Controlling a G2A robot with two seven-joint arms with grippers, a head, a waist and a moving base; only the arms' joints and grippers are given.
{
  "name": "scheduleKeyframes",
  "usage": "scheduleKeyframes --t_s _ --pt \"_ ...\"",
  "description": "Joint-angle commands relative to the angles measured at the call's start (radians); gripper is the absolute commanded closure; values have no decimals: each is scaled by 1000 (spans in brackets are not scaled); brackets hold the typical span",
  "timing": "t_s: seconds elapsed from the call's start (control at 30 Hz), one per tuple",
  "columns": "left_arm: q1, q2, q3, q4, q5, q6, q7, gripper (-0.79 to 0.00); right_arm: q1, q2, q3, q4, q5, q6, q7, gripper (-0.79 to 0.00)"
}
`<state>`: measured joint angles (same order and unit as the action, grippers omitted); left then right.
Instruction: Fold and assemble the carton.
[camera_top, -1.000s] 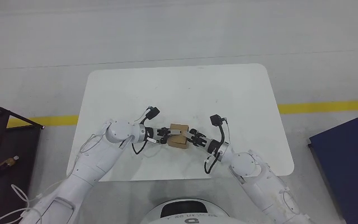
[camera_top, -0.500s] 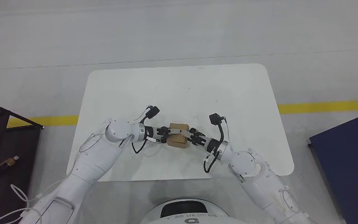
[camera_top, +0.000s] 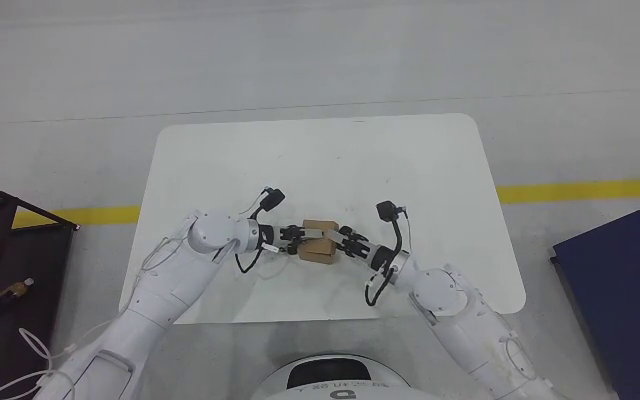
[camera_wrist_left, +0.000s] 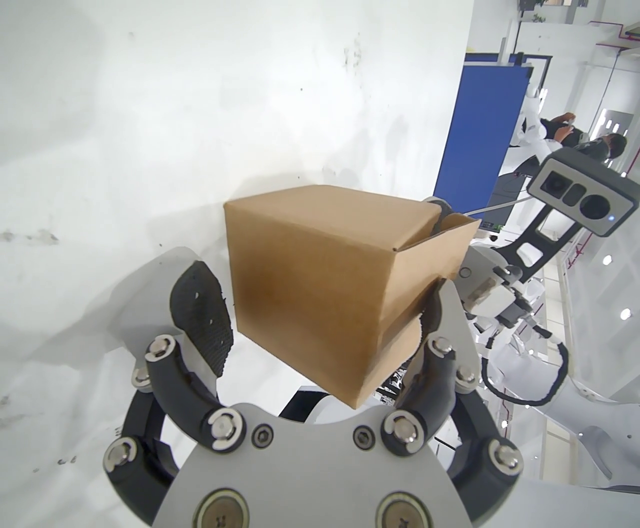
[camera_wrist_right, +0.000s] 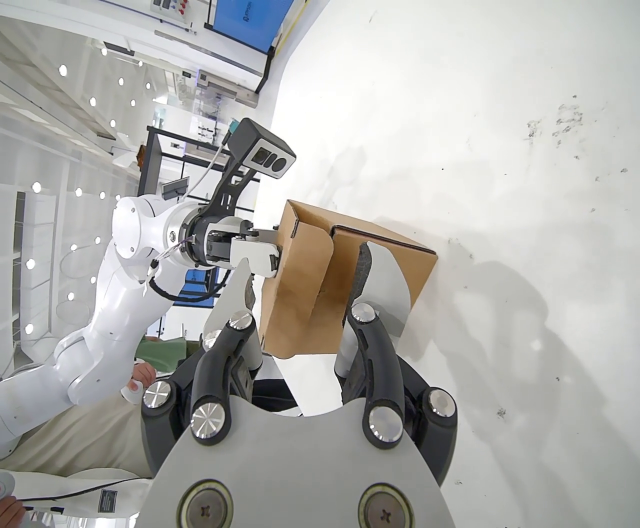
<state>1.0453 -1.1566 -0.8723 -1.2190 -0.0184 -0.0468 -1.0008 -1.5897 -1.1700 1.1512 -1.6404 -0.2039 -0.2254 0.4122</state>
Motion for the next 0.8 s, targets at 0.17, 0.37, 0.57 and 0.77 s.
scheduleKeyframes --t_s 0.17,0.37,0.57,0.77 --pt "2 0 -2 -1 2 -1 4 -785 -35 9 41 4 16 5 3 -376" --pt "5 0 -2 -4 3 -2 1 -785 -41 10 42 6 20 17 12 -363" --pt "6 -1 1 -6 1 -4 3 -785 -48 11 48 15 19 31 6 -357" --pt "7 -2 0 -7 -3 -10 8 -785 -49 12 48 15 14 37 6 -357"
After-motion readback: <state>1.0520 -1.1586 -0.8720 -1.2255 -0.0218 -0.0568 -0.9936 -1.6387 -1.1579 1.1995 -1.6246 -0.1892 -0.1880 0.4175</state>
